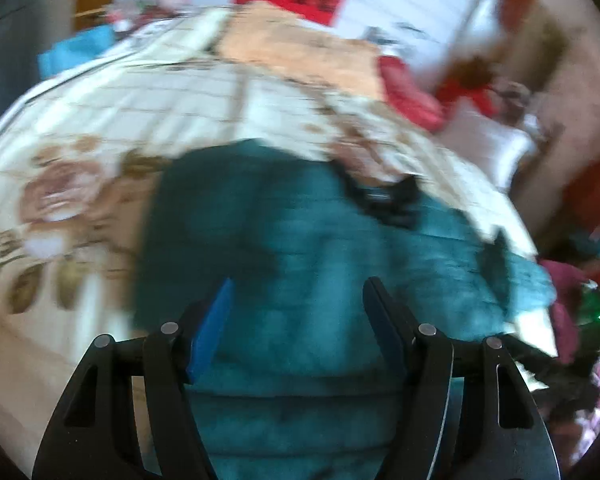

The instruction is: Fold large clothes

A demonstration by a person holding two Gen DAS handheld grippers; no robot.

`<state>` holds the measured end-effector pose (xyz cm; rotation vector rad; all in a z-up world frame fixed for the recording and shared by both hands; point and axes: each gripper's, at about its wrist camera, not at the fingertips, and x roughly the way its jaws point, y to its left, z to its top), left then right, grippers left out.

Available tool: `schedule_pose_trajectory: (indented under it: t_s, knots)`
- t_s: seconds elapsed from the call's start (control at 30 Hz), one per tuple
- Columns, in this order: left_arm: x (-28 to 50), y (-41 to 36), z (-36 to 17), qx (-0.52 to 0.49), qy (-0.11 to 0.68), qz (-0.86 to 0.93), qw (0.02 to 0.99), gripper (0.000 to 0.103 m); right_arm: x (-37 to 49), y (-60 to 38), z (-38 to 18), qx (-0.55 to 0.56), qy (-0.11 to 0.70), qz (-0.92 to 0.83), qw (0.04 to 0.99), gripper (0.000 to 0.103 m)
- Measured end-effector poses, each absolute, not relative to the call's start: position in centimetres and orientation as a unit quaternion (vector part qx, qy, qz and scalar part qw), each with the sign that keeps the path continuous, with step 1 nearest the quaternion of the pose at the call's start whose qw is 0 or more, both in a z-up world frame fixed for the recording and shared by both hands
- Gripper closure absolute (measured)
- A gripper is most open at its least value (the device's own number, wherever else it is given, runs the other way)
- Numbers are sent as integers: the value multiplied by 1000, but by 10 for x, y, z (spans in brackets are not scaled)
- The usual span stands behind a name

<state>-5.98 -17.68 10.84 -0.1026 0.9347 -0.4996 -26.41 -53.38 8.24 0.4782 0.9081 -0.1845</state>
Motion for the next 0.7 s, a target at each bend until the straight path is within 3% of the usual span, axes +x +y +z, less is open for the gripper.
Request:
schedule_pose_trajectory:
  t_s: [0.17, 0.2, 0.27, 0.33, 0.4, 0.7]
  knots:
    - [-44, -141, 76, -59, 478, -165, 861, 35, -217, -527, 69, 251, 450, -68, 854, 0]
    - [-42, -139, 72, -63, 484, -164, 857, 35, -207, -524, 63, 256, 459, -64, 848, 4]
    - [-41, -131, 66, -75, 492, -162, 852, 35, -195, -518, 55, 255, 468, -55, 844, 30]
    - [-42, -125, 66, -77, 489, -157, 855, 35, -187, -507, 55, 218, 464, -60, 856, 68]
    - [-42, -120, 70, -78, 485, -148, 859, 35, -186, -499, 64, 179, 453, -61, 871, 80]
    - [-32, -144, 76, -69, 476, -149, 864, 35, -220, -522, 136, 94, 347, -140, 923, 83]
